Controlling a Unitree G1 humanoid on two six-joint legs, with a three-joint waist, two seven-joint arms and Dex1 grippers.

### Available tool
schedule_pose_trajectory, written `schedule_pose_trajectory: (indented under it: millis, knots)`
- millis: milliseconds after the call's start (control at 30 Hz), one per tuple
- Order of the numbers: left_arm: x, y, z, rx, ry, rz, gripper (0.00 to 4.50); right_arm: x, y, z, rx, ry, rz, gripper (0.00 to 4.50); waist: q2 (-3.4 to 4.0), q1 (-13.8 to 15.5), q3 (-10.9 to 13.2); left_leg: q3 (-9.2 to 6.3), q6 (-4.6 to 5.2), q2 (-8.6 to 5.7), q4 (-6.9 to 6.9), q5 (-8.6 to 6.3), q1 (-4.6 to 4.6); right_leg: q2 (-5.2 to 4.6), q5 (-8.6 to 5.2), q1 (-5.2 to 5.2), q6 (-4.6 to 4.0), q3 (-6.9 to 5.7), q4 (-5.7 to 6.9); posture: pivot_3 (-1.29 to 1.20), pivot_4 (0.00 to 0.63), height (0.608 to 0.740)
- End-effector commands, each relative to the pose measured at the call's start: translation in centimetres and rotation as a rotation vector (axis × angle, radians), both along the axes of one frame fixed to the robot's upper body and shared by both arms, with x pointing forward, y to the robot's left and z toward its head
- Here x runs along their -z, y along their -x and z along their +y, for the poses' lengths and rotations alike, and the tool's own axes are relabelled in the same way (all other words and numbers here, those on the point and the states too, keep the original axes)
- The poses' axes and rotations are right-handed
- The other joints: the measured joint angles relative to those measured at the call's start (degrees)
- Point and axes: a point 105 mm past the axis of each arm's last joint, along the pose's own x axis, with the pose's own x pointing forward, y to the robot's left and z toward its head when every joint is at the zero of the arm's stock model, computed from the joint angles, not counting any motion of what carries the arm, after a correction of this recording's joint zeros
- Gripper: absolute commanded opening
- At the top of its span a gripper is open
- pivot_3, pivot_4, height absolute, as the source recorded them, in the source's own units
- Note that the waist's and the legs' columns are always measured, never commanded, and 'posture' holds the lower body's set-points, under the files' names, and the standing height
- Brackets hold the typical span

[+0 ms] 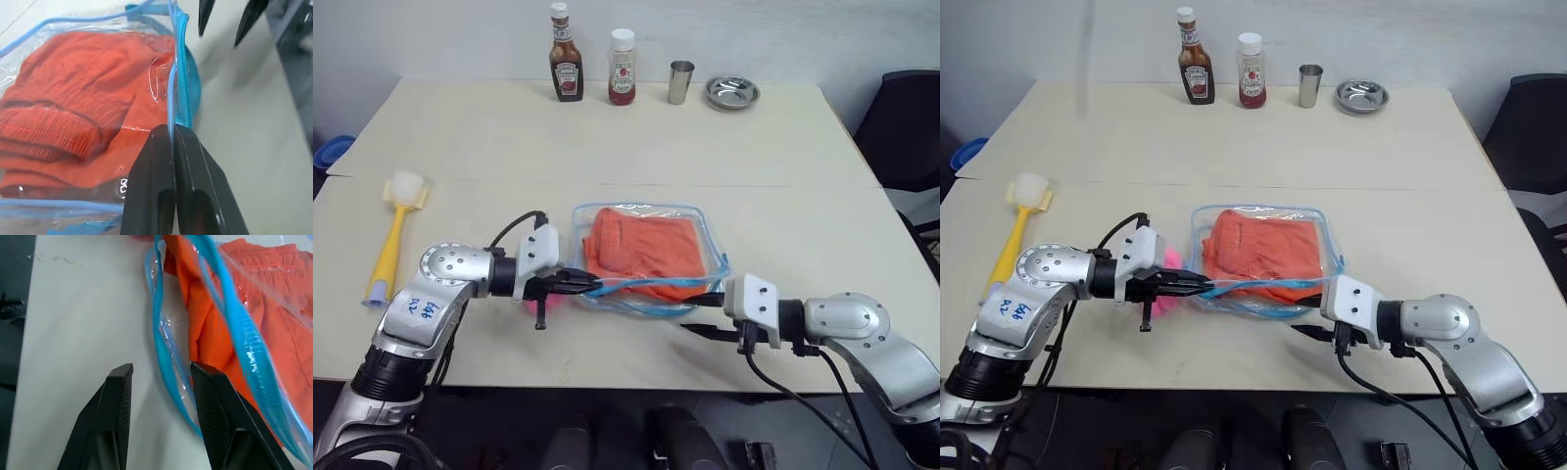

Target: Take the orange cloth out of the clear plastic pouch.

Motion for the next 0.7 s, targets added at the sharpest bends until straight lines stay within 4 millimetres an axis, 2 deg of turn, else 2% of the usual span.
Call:
schedule_pose_trajectory:
  millis: [33, 267, 367, 500, 700]
  knots:
    - [-1.7, 0.1, -0.8, -0.006, 0.081, 0.007, 0.02, -0.2, -0.2, 0.9, -0.012, -0.004, -0.049, 1.9, 0.0, -0.01, 0.0, -0.01, -0.01, 0.0, 0.0, 0.0, 0.0, 0.0, 0.0, 0.0, 0.0, 0.0, 0.0, 0.0, 0.15, 0.74]
    - [-1.5, -0.3, -2.0, -0.035, 0.11, 0.016, 0.02, -0.2, -2.7, 2.5, 0.084, -0.027, -0.139, 1.9, -0.01, -0.09, -0.01, 0.0, -0.15, 0.0, 0.01, 0.08, 0.02, 0.01, 0.0, -0.03, 0.0, 0.01, 0.04, 0.0, 0.15, 0.74]
    - [-1.5, -0.3, -2.3, -0.035, 0.115, 0.018, 0.0, 0.1, -3.8, 2.8, 0.142, -0.02, -0.178, 2.44, -0.01, -0.05, -0.01, 0.0, -0.17, -0.01, 0.01, 0.09, 0.01, 0.01, 0.0, -0.04, 0.0, 0.01, 0.05, 0.0, 0.15, 0.74]
    - [-1.5, -0.1, -2.8, -0.025, 0.115, 0.02, 0.0, 0.4, -4.8, 3.0, 0.213, -0.02, -0.212, 3.73, -0.01, -0.06, -0.01, 0.01, -0.2, -0.01, 0.01, 0.11, 0.0, 0.0, 0.0, -0.06, 0.0, 0.02, 0.06, 0.0, 0.15, 0.74]
    - [-1.5, 0.0, -3.4, -0.012, 0.125, 0.026, 0.0, 1.4, -6.1, 2.7, 0.299, 0.015, -0.235, 3.73, -0.01, -0.07, -0.01, 0.02, -0.21, -0.01, 0.01, 0.12, -0.01, 0.0, 0.0, -0.09, 0.0, 0.03, 0.09, 0.0, 0.15, 0.74]
